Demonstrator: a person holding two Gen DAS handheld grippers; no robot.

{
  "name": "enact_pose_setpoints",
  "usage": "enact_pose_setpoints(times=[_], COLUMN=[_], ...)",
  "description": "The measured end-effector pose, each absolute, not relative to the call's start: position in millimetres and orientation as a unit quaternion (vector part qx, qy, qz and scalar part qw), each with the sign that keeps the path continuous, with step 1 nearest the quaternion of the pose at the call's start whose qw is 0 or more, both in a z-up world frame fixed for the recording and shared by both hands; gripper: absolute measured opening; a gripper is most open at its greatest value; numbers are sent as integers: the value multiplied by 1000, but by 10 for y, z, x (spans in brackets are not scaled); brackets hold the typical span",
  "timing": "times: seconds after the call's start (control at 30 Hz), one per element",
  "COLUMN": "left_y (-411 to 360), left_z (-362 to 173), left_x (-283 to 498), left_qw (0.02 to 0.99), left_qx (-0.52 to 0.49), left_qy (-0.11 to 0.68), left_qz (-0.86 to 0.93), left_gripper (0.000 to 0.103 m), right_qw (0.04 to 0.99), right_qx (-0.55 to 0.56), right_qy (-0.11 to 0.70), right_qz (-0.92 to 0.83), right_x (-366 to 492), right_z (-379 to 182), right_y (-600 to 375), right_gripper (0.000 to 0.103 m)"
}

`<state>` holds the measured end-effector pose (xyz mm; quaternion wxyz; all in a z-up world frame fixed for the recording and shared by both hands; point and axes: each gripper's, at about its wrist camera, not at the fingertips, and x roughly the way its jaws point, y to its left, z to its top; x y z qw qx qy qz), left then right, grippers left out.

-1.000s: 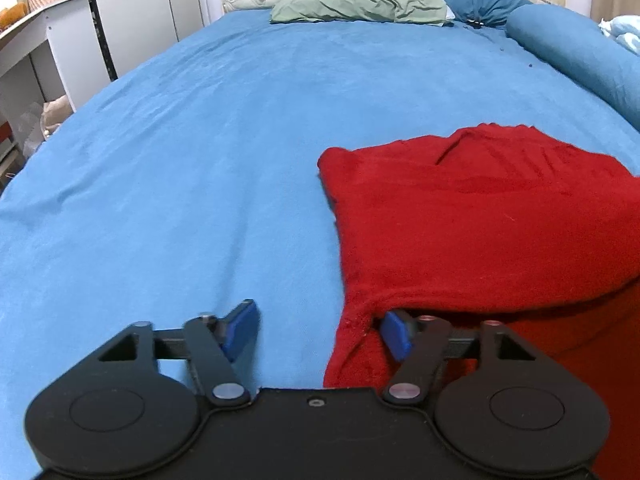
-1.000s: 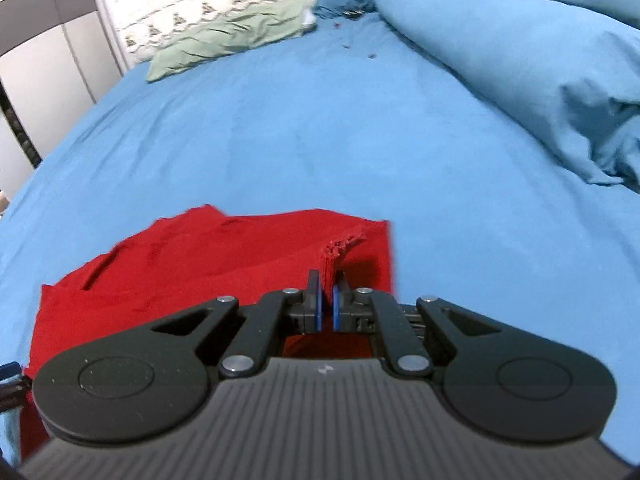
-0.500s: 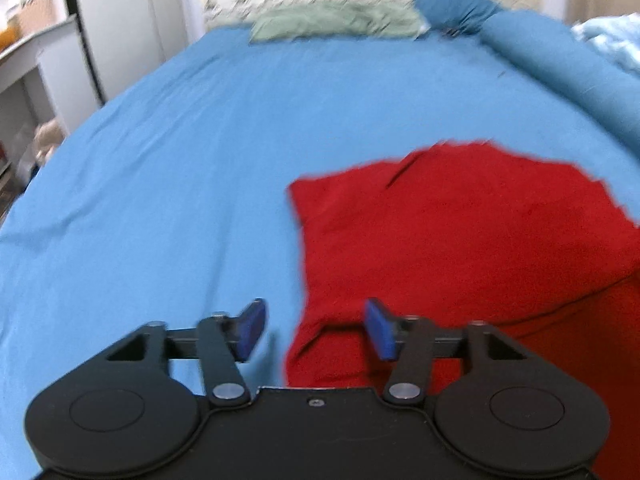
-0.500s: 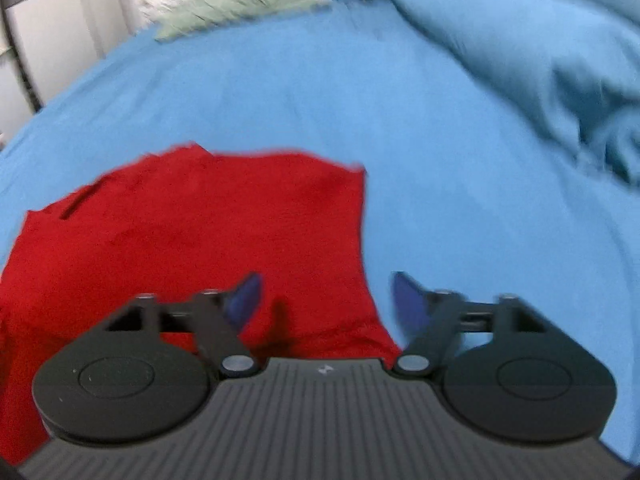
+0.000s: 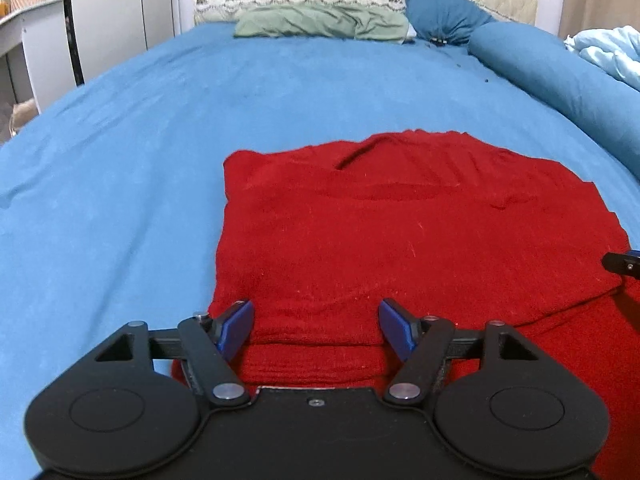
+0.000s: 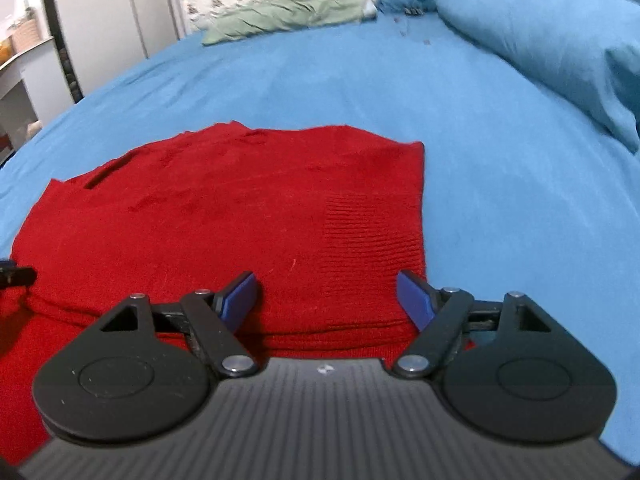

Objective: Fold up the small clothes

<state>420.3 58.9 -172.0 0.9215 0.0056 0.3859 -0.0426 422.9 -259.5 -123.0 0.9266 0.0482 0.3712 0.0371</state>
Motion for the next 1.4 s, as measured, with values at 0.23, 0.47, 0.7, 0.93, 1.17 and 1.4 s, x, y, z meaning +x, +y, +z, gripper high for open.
enact_pose_setpoints(times=[0.23,0.47,0.7,0.93,1.17,1.4], left_y=[589,655,695,1044,1214,1194], left_z=[-1245,-289,236,-305,-1055,-1535], left_x=[3822,2827,1613,999,840,838], left_qw=[945,961,967,946,922,909], left_qx=[7,4,-12,-64,-97,-91], left_qy=[325,274,254,318,375,407], left_qz=[-31,-29,-33,-17,8,15], left_gripper=[73,86,102,100,79,59], right_qw=[949,961,957,942,927,915], right_qx=[79,95,57,47,71,50], right_qy=[300,243,264,322,369,401], right_qz=[63,91,105,78,25,-17], right_x=[3872,2791,1456,492,243,291], right_z=[-794,253,1088,659,-173,-722], right_y=[-2719,-2798,-2808,-2807,-2703,-2519], right_gripper=[93,103,103,103,94,71])
